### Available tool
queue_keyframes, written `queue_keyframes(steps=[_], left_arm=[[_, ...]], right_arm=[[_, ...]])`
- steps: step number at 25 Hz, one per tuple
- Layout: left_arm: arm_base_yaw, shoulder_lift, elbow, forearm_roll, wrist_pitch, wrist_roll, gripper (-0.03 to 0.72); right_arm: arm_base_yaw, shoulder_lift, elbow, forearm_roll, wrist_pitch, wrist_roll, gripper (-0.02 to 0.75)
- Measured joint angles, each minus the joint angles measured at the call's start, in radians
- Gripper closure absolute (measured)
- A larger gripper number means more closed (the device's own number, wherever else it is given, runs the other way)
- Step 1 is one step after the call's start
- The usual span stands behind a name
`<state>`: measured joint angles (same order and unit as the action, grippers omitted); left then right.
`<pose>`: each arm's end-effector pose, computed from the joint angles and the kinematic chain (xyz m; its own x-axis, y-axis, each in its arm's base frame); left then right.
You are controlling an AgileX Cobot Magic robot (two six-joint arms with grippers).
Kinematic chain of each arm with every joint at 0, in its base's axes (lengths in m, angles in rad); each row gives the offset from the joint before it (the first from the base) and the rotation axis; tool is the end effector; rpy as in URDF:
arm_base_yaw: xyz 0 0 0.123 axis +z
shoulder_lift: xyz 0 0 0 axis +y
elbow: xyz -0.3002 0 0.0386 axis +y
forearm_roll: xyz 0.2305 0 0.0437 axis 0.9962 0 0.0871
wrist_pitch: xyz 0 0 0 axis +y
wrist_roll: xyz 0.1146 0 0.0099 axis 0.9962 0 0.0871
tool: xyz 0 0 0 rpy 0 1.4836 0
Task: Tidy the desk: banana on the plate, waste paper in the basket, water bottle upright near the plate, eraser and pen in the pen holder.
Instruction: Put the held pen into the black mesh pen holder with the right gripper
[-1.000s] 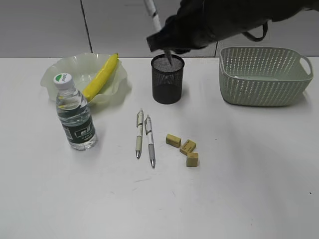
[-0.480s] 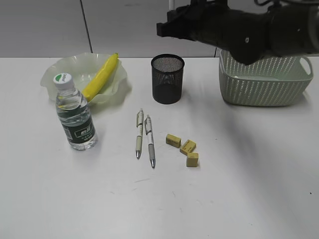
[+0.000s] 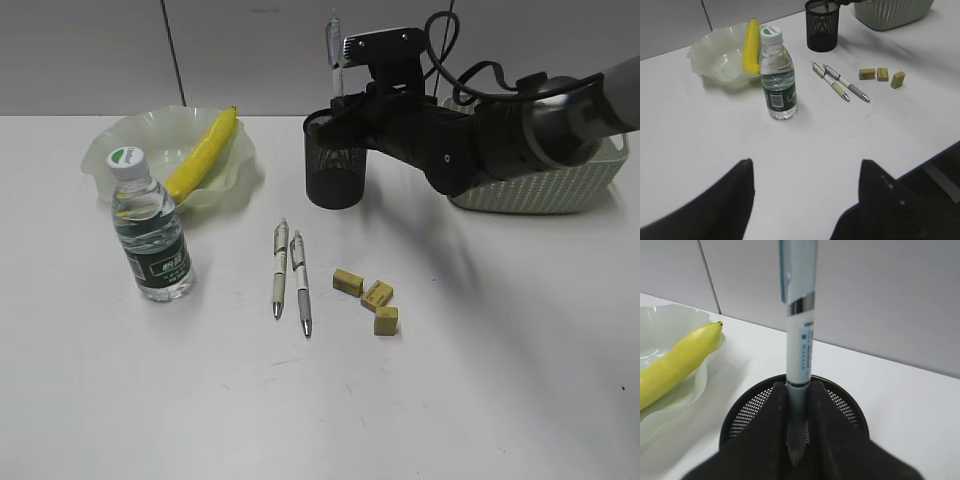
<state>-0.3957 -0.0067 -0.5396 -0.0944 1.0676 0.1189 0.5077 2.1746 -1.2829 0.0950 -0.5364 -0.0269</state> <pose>-0.0241 -0.0002 0.2686 -0.3523 0.2262 -0.9081 0.4804 0.8765 0.0320 0.4324 0.2342 0.1655 -0.2572 -0.0805 -0.9630 -0.4313 0.9013 0.0399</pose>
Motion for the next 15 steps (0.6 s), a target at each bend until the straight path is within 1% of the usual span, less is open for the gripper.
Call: queue_keyframes(steps=[3, 5, 6, 10, 12, 15], left_arm=[[0.0, 0.0, 0.0, 0.0, 0.0, 0.0, 0.2], [0.0, 0.0, 0.0, 0.0, 0.0, 0.0, 0.2], [0.0, 0.0, 0.0, 0.0, 0.0, 0.0, 0.2], [0.0, 0.0, 0.0, 0.0, 0.0, 0.0, 0.2], [0.0, 0.0, 0.0, 0.0, 0.0, 0.0, 0.2], [0.0, 0.0, 0.0, 0.0, 0.0, 0.0, 0.2]], right_arm=[[0.0, 0.018, -0.021, 0.0, 0.007, 0.0, 0.638], [0.0, 0.029, -0.038, 0.0, 0.021, 0.001, 0.603], [0.0, 0.034, -0.046, 0.0, 0.023, 0.002, 0.563], [0.0, 0.04, -0.048, 0.0, 0.041, 0.003, 0.357], [0.0, 0.04, -0.049, 0.0, 0.05, 0.003, 0.298], [0.0, 0.019, -0.049, 0.0, 0.096, 0.004, 0.267]])
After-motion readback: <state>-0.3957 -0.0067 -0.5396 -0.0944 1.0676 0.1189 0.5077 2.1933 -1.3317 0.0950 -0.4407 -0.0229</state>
